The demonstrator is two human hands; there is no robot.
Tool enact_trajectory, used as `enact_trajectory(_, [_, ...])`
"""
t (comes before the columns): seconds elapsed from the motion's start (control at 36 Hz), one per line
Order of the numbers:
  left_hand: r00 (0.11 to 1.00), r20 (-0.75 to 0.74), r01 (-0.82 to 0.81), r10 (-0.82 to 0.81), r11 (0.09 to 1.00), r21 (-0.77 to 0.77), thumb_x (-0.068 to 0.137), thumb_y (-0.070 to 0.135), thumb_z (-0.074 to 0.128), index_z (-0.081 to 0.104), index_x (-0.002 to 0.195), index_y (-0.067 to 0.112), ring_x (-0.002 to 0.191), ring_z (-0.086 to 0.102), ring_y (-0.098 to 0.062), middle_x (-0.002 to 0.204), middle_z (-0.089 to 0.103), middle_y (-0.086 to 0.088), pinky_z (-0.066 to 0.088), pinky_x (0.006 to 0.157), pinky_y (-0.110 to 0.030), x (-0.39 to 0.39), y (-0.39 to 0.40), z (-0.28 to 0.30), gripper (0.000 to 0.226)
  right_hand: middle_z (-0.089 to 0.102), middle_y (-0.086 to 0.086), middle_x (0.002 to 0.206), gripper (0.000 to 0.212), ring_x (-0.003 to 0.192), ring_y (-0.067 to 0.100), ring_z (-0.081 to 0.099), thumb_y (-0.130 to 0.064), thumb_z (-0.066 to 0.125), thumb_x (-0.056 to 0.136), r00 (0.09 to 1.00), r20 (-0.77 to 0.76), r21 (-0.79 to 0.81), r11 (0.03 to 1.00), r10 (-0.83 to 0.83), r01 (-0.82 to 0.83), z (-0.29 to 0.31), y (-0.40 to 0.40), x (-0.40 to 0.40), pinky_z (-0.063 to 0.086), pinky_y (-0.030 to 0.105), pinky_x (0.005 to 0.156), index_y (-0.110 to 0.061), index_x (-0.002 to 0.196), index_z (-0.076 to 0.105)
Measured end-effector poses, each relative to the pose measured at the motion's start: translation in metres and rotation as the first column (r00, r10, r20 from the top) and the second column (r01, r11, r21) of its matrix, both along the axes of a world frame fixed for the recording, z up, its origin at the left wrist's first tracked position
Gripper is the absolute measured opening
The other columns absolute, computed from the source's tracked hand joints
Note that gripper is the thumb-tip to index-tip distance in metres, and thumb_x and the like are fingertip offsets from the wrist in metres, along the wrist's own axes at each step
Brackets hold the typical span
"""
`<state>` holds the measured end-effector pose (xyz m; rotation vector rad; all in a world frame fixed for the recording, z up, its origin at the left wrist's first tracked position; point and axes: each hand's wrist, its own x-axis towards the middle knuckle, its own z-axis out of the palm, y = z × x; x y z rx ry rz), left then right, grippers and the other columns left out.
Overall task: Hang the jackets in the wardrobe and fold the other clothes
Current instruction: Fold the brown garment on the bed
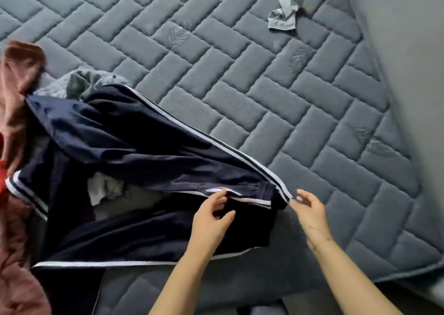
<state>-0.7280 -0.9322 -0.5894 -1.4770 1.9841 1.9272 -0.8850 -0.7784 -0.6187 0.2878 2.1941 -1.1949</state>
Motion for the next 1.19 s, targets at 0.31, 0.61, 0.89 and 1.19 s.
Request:
enact_trajectory(0.31, [0.528,0.653,0.832,-0.543,0.486,-0.268,0.082,0.052,0.066,0.019,0.149,0.044,0.148,-0.002,-0.019,0.162,0.0,0.004,0.002,0.115,-0.053,-0.021,-0.049,-0.075,0.082,0.041,0.004,0.135,0.056,0.115,0.017,0.045,-0.015,0.07,0.086,0.923,0.173,-0.007,0.938,0.343,-0.347,-0.037,-0.001,0.014,0.039,0.03,0.101,-0.016,0.137,0.046])
enact_trajectory(0.61, [0.996,0.063,0.052,-0.064,0.984,0.173,0.094,0.009,0.055,0.061,0.077,0.012,0.053,0.049,-0.007,0.057,0.054,0.004,0.037,0.049,-0.017,-0.036,-0.096,-0.057,0.019,0.04,-0.002,0.141,0.055,0.116,0.011,0.048,-0.032,0.06,0.093,0.998,0.034,-0.07,0.996,-0.056,0.058,-0.043,-0.025,0.043,0.036,0.025,0.09,-0.021,0.142,0.039])
enact_trajectory(0.89, [0.582,-0.166,-0.619,0.796,0.567,0.544,0.102,0.032,0.04,0.051,0.136,0.006,0.128,0.049,-0.027,0.139,0.054,-0.012,0.035,0.11,-0.042,-0.023,-0.287,0.043,0.044,0.048,0.001,0.138,0.042,0.121,0.014,0.046,-0.017,0.059,0.094,0.986,0.105,-0.113,0.987,0.128,-0.116,-0.02,-0.093,0.095,0.037,0.028,0.098,-0.018,0.135,0.048])
enact_trajectory(1.19, [0.781,-0.201,-0.617,0.592,0.781,-0.099,0.1,0.009,0.047,0.037,0.141,0.001,0.093,0.056,0.006,0.126,0.056,-0.008,0.044,0.079,-0.008,0.076,-0.294,0.039,0.043,0.045,0.001,0.141,0.04,0.124,0.008,0.042,-0.016,0.057,0.094,0.913,0.184,-0.095,0.931,0.365,-0.353,-0.018,-0.146,0.145,0.033,0.025,0.102,-0.018,0.133,0.051])
